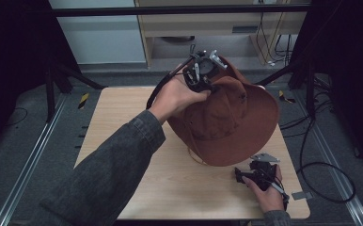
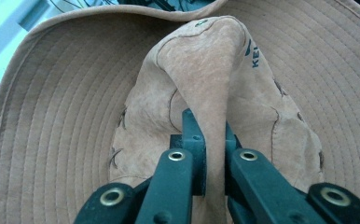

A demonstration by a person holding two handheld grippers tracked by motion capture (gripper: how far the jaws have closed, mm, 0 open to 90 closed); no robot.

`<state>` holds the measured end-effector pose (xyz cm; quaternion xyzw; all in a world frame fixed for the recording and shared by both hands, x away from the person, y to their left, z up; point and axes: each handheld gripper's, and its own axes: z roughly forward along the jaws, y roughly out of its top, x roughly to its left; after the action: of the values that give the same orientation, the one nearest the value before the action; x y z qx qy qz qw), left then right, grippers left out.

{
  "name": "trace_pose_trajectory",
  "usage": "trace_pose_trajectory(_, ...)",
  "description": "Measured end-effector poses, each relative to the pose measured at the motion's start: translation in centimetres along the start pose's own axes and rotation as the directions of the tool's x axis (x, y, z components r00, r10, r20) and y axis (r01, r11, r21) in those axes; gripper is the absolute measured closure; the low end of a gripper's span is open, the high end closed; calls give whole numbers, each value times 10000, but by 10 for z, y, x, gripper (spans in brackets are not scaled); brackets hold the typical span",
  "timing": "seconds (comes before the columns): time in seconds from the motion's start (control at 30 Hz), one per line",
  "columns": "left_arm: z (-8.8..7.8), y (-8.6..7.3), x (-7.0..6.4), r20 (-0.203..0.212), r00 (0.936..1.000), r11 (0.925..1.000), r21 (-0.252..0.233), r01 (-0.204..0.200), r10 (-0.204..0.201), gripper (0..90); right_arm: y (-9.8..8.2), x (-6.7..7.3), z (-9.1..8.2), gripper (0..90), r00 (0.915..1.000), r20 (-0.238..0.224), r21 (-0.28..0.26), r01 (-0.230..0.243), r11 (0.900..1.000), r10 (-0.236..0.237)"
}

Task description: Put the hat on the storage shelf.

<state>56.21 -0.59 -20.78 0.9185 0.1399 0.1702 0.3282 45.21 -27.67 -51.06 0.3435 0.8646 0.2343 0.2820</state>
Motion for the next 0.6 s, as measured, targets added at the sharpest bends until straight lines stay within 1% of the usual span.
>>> trace_pose_trajectory(0.17, 6, -1, -2, -9, 10000, 9999, 138, -8, 8, 873, 0, 0, 0, 5, 10000, -16, -5, -5, 10000, 5)
trace_pose_trajectory(0.3, 11, -2, 2, 18, 9998, 9998, 50, 202, -202, 864, 0, 0, 0, 5, 10000, -14, -5, -7, 10000, 7)
trace_pose_trajectory(0.43, 13, -4, 2, 36, 9997, 9997, 9, 259, -259, 857, 0, 0, 0, 5, 10000, -17, -4, -9, 10000, 9)
trace_pose_trajectory(0.57, 14, -6, 3, -61, 9994, 9993, -112, 350, -350, 809, 0, 0, 0, 5, 10000, -20, -4, -8, 10000, 8)
trace_pose_trajectory(0.6, 15, -6, 3, -74, 9991, 9989, -189, 423, -425, 791, 0, 0, 0, 5, 10000, -19, -5, -8, 10000, 8)
